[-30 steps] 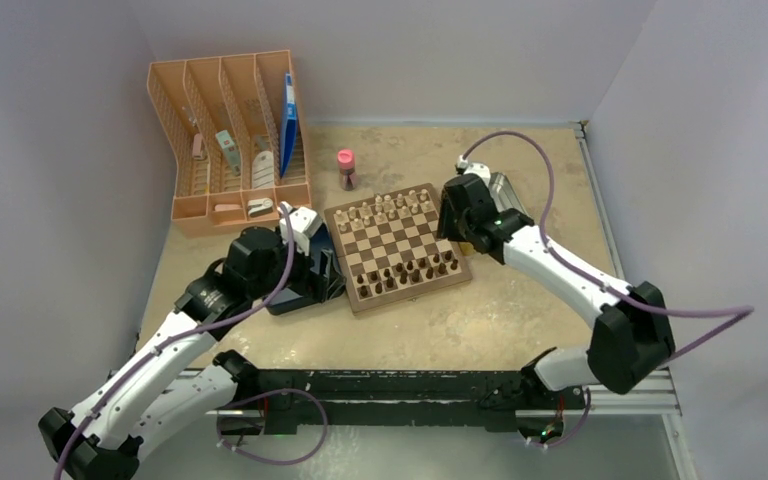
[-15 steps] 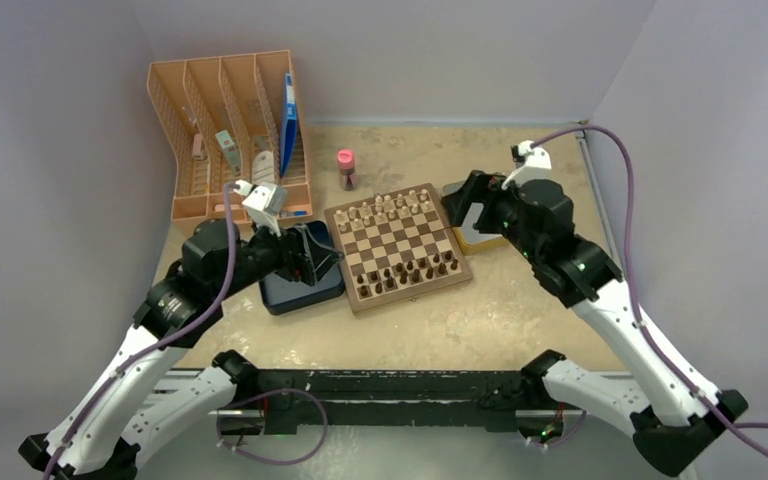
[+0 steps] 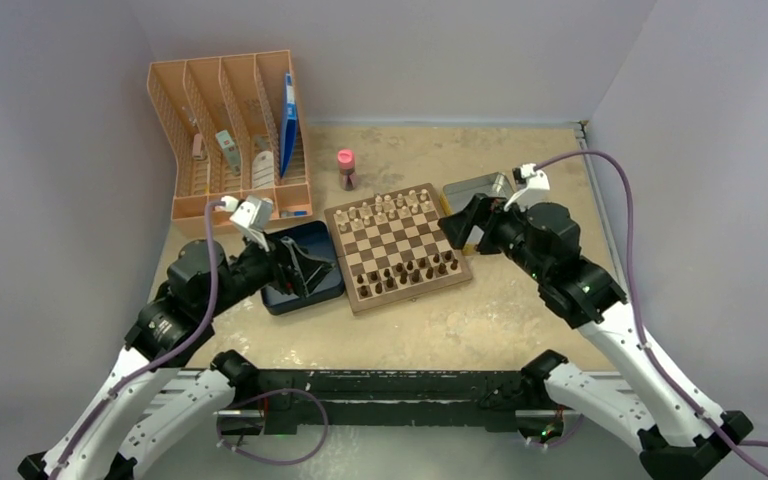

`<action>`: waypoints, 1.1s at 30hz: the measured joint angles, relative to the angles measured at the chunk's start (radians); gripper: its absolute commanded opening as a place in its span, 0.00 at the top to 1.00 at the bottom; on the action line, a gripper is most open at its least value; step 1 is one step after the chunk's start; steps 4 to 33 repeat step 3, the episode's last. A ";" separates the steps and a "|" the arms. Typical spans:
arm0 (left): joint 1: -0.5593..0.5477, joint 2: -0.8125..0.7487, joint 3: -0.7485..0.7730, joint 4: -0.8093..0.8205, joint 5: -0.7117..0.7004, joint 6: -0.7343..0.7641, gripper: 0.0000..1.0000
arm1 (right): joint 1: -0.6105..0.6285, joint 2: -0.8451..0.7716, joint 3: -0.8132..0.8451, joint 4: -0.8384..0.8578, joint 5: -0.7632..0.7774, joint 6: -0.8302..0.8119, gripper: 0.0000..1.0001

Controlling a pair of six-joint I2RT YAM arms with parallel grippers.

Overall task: Set up the chess pieces on the board
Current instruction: Reset both arms

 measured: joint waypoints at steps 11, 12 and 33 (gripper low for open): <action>0.000 0.000 -0.002 0.003 0.003 0.000 0.19 | 0.000 0.005 0.000 0.002 -0.019 0.004 0.01; 0.000 0.000 -0.002 0.003 0.003 0.000 0.19 | 0.000 0.005 0.000 0.002 -0.019 0.004 0.01; 0.000 0.000 -0.002 0.003 0.003 0.000 0.19 | 0.000 0.005 0.000 0.002 -0.019 0.004 0.01</action>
